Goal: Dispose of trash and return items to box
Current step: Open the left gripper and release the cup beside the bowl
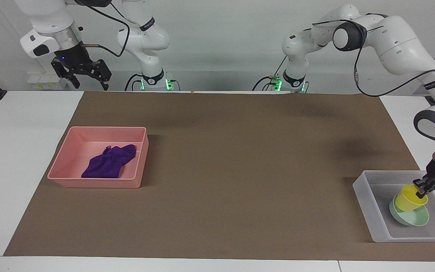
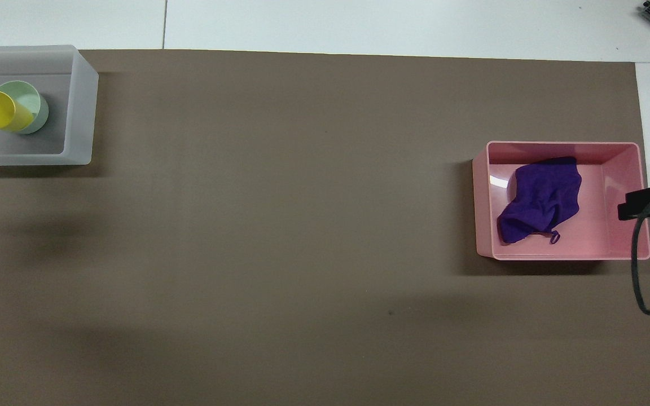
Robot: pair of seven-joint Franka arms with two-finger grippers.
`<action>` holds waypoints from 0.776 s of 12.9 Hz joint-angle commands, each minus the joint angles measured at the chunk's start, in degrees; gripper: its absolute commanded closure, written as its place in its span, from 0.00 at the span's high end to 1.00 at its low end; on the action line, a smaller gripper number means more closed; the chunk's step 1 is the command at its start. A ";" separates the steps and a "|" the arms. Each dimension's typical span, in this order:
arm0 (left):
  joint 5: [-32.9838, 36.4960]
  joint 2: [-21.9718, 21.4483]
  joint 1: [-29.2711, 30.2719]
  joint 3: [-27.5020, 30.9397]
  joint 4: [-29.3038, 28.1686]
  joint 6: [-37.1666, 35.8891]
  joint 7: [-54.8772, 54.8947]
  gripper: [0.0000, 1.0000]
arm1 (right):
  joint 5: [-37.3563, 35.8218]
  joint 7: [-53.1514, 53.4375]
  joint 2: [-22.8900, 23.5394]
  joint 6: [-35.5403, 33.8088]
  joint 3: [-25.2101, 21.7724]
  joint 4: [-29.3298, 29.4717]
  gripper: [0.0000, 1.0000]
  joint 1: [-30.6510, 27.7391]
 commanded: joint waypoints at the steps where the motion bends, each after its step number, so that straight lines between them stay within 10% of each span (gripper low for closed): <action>1: 0.89 -0.90 -0.02 -0.26 -0.50 -1.51 0.43 0.98 | 0.06 0.13 -1.65 0.99 0.27 -2.05 1.00 -0.65; 10: 0.97 -14.94 -8.35 -0.70 -4.35 -13.00 0.34 1.00 | 0.06 0.04 -1.65 1.00 0.27 -2.14 1.00 -0.65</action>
